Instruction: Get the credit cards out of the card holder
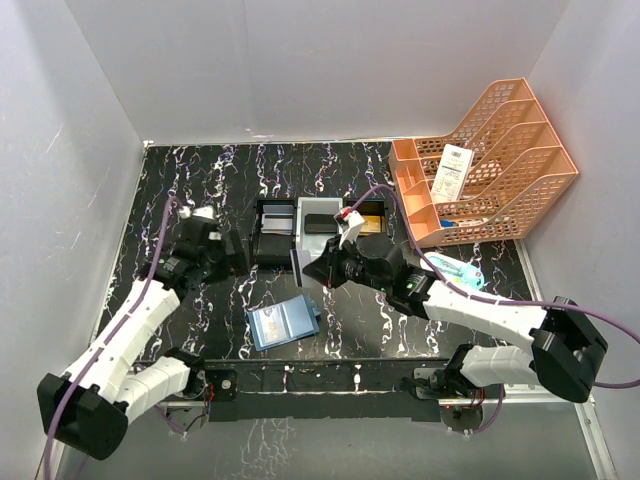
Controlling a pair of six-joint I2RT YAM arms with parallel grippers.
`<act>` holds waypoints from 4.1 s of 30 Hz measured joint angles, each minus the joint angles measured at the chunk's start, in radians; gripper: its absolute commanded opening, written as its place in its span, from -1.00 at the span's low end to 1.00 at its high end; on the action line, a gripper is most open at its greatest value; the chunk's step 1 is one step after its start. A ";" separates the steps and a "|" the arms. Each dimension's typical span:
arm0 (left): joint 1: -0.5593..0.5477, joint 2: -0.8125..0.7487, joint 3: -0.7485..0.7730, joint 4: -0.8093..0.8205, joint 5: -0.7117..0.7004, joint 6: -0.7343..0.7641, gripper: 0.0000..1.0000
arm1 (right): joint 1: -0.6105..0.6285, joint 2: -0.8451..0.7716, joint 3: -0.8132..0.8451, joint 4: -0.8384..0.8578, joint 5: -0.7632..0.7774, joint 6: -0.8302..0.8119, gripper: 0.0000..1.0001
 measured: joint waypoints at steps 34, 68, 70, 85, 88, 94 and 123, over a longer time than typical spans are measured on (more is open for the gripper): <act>0.268 -0.141 -0.101 0.175 0.016 0.046 0.97 | 0.049 0.230 0.270 -0.052 0.279 -0.752 -1.00; 0.268 -0.241 -0.100 0.069 -0.202 -0.028 0.97 | 0.082 0.922 0.976 -0.410 0.540 -1.085 -1.00; 0.268 -0.240 -0.099 0.068 -0.202 -0.029 0.97 | 0.075 0.937 0.980 -0.408 0.534 -1.107 -1.00; 0.268 -0.244 -0.100 0.068 -0.201 -0.029 0.97 | 0.014 1.036 1.073 -0.397 0.464 -1.252 -1.00; 0.268 -0.245 -0.100 0.068 -0.201 -0.030 0.97 | 0.014 1.053 1.074 -0.398 0.456 -1.280 -1.00; 0.268 -0.245 -0.099 0.068 -0.201 -0.030 0.97 | 0.013 1.083 1.092 -0.402 0.460 -1.329 -0.99; 0.268 -0.232 -0.100 0.069 -0.200 -0.029 0.97 | 0.008 1.089 1.102 -0.399 0.468 -1.350 -0.66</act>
